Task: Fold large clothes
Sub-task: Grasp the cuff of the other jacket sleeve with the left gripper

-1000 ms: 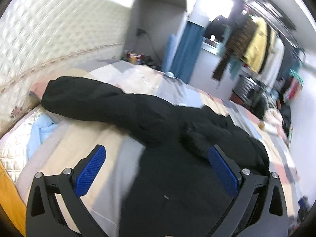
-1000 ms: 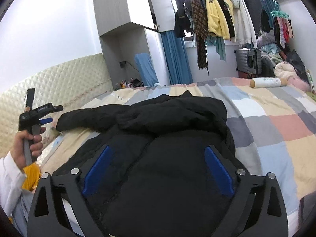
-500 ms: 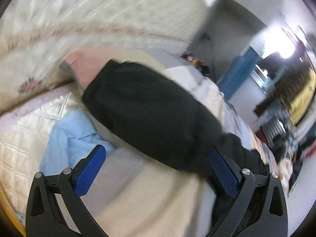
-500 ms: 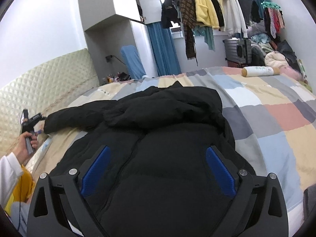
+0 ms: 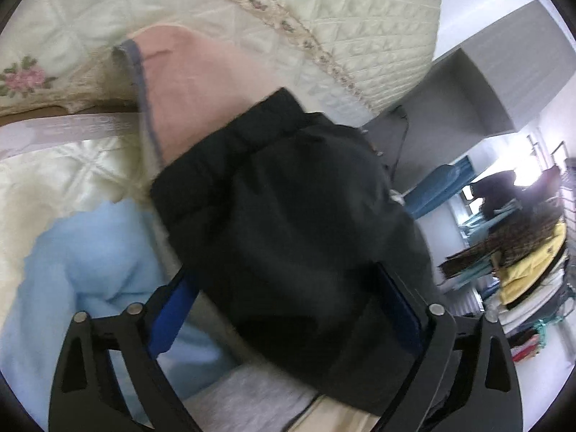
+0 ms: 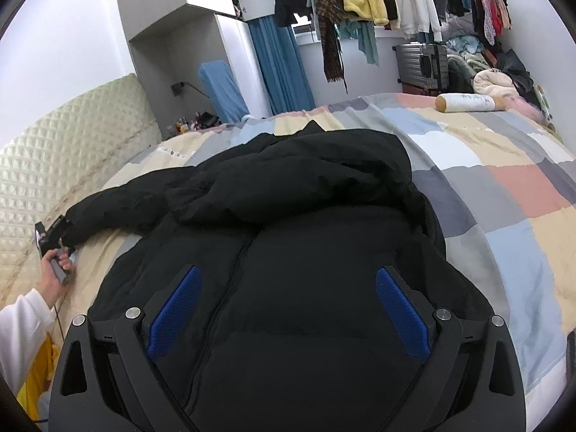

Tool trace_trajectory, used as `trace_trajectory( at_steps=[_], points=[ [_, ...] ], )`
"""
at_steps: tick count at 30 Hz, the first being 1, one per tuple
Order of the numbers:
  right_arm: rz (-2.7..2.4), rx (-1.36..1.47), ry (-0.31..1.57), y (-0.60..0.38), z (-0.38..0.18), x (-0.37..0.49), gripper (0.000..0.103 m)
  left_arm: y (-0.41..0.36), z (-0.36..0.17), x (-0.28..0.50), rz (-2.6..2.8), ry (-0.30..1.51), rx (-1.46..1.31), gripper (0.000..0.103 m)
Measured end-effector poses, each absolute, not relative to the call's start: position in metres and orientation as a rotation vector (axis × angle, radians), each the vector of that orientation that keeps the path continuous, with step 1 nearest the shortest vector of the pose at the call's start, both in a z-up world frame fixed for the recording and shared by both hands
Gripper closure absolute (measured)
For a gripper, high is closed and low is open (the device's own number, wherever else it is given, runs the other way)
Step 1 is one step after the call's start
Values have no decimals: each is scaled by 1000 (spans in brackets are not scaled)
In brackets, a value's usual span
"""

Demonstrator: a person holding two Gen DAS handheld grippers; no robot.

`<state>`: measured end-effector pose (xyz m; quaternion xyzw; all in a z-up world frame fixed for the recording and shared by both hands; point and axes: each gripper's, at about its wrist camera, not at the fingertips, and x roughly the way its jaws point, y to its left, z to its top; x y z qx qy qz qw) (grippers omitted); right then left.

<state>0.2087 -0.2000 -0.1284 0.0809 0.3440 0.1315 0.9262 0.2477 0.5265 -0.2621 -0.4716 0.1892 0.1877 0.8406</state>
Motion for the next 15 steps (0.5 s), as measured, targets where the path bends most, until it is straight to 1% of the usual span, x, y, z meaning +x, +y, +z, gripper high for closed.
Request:
trace_trajectory(
  at_steps=[1, 2, 3, 4, 5, 6, 7, 8, 10, 15],
  points=[
    [269, 162, 706, -199, -129, 209, 5, 526, -260, 251, 383, 404, -998, 20],
    [269, 159, 705, -199, -129, 209, 5, 524, -258, 253, 374, 408, -995, 34],
    [272, 160, 703, -200, -128, 207, 5, 522, -254, 254, 359, 407, -993, 43],
    [274, 160, 701, -199, -127, 207, 5, 520, -251, 253, 346, 401, -993, 61],
    [278, 160, 696, -199, -126, 205, 5, 516, -245, 251, 339, 391, -985, 75],
    [279, 158, 690, -199, -124, 204, 5, 514, -240, 250, 345, 387, -974, 79],
    [279, 152, 679, -199, -122, 200, 5, 510, -231, 246, 355, 382, -952, 88],
    [277, 145, 670, -200, -120, 198, 5, 508, -224, 243, 361, 378, -938, 93],
    [278, 138, 654, -202, -116, 194, 5, 502, -208, 236, 376, 373, -907, 97],
    [298, 127, 621, -209, -108, 183, 5, 487, -154, 216, 432, 335, -807, 99]
  ],
)
